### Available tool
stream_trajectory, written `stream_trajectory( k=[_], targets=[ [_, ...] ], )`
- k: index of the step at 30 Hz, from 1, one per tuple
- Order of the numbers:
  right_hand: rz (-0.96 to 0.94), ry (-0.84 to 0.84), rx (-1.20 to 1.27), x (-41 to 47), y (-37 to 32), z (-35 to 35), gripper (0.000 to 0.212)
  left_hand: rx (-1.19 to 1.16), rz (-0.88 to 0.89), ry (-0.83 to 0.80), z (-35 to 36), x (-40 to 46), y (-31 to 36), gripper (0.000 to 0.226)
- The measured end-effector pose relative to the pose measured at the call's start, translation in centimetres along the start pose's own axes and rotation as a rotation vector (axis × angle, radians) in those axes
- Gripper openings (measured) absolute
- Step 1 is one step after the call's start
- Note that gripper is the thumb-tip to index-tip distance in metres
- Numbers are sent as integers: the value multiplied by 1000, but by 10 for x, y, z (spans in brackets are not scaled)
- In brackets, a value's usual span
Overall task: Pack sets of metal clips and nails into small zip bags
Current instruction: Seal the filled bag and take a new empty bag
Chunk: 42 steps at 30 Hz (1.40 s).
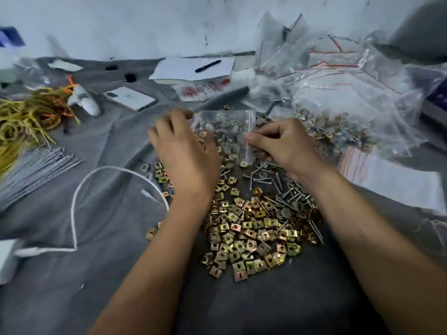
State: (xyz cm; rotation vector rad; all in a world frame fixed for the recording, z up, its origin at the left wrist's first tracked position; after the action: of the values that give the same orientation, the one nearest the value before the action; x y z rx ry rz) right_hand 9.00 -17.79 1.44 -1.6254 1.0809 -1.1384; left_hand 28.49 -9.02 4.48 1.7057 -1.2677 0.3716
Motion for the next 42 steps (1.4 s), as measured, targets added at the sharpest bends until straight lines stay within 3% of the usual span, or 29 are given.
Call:
stream_trajectory(
  k=[2, 6, 14, 22, 26, 32, 37, 42],
  targets=[
    [-44, 21, -1, -2, 3, 0, 10, -126, 28, -90, 15, -8, 16, 26],
    [-77, -23, 87, -5, 2, 4, 10, -499, -52, -422, 46, -24, 31, 18],
    [-50, -95, 139, -7, 8, 9, 18, -721, -221, -656, 60, -24, 18, 11],
    [-113, -168, -90, -9, -1, 12, 24, -624, -190, -616, 55, -25, 17, 12],
    [-150, -190, -110, -13, -9, 13, 25, -548, -89, -571, 50, -23, 20, 19],
    [-242, -62, -234, -13, -18, 5, 31, -301, 170, -367, 34, -18, 37, 19],
    [-240, 65, -362, -10, -20, -13, 32, -232, 113, -109, 8, -4, 19, 10],
    [-272, 189, -281, -15, -23, -8, 28, -315, 296, -125, 10, -21, 51, 11]
  ],
)
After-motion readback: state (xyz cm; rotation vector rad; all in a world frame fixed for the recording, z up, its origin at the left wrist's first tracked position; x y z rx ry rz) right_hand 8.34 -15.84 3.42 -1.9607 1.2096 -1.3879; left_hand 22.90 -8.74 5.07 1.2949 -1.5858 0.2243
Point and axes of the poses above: each hand's wrist, its own x-axis towards the middle knuckle, its own z-axis out of the palm, y = z × x, the point moved 8 cm from there along x, towards the middle knuckle, and after that the axes turned 7 degrees about x, right-handed, at the moved point
